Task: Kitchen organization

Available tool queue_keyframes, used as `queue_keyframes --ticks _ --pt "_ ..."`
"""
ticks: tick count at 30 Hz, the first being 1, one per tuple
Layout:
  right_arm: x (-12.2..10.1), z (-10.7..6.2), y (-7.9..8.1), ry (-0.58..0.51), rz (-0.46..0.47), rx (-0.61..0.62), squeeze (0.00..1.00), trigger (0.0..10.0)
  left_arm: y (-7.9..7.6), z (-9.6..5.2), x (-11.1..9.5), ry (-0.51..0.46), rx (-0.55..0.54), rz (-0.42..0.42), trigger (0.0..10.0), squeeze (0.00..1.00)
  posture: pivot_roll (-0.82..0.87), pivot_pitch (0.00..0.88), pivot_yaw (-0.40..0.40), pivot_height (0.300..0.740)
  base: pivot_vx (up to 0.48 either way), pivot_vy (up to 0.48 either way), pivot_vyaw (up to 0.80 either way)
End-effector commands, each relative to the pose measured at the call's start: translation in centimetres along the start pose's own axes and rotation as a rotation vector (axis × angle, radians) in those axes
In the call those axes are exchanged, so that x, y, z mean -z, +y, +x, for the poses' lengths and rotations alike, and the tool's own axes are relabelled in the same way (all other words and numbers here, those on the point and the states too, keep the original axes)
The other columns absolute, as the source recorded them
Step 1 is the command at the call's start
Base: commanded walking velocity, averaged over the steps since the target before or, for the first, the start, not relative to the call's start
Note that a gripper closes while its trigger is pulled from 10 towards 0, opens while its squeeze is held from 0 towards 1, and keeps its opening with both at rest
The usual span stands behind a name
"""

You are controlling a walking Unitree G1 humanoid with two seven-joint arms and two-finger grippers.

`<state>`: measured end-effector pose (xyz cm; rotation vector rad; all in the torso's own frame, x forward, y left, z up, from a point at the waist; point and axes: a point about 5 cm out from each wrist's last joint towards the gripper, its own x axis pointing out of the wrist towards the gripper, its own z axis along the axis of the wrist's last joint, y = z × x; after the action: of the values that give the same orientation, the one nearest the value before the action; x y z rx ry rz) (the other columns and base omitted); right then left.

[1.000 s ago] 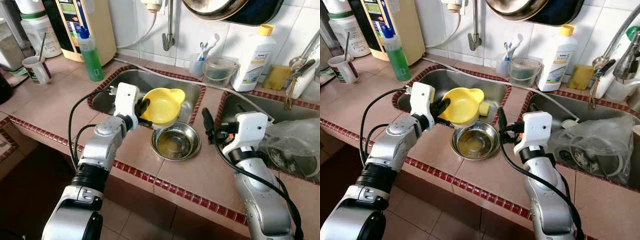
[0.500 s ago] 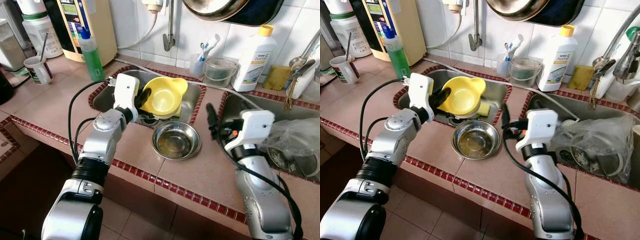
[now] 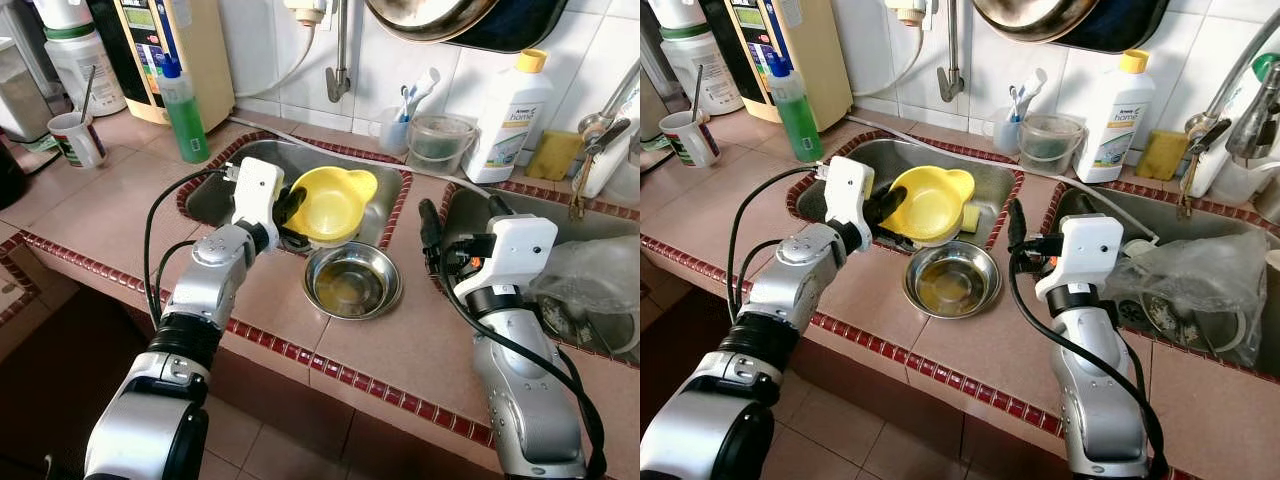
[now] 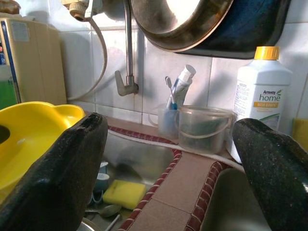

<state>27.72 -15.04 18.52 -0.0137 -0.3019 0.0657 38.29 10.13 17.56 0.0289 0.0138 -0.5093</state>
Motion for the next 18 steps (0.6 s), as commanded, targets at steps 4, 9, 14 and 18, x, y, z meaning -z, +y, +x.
queue_keyframes --ticks 4,9,14,18 --pt "-0.14 0.17 0.17 -0.016 -0.003 -0.01 0.0 10.0 0.18 0.17 -0.4 -0.008 0.009 0.001 10.0 0.0 -0.06 0.0 0.04 0.74 0.0 0.314 0.0" --pt "-0.1 0.12 0.18 -0.012 -0.007 -0.009 0.0 10.0 0.19 0.2 -0.33 -0.004 0.009 -0.004 10.0 0.0 -0.06 0.0 0.039 0.74 0.0 0.309 0.0" --pt "-0.04 0.07 0.23 -0.01 -0.007 -0.014 0.0 10.0 0.16 0.22 -0.27 -0.003 0.011 -0.008 10.0 0.0 -0.06 0.0 0.037 0.74 0.0 0.342 0.0" --pt "-0.06 0.04 0.29 -0.013 -0.007 -0.019 0.0 10.0 0.02 0.27 -0.25 -0.004 0.014 -0.008 10.0 0.0 -0.06 0.0 0.033 0.74 0.0 0.346 0.0"
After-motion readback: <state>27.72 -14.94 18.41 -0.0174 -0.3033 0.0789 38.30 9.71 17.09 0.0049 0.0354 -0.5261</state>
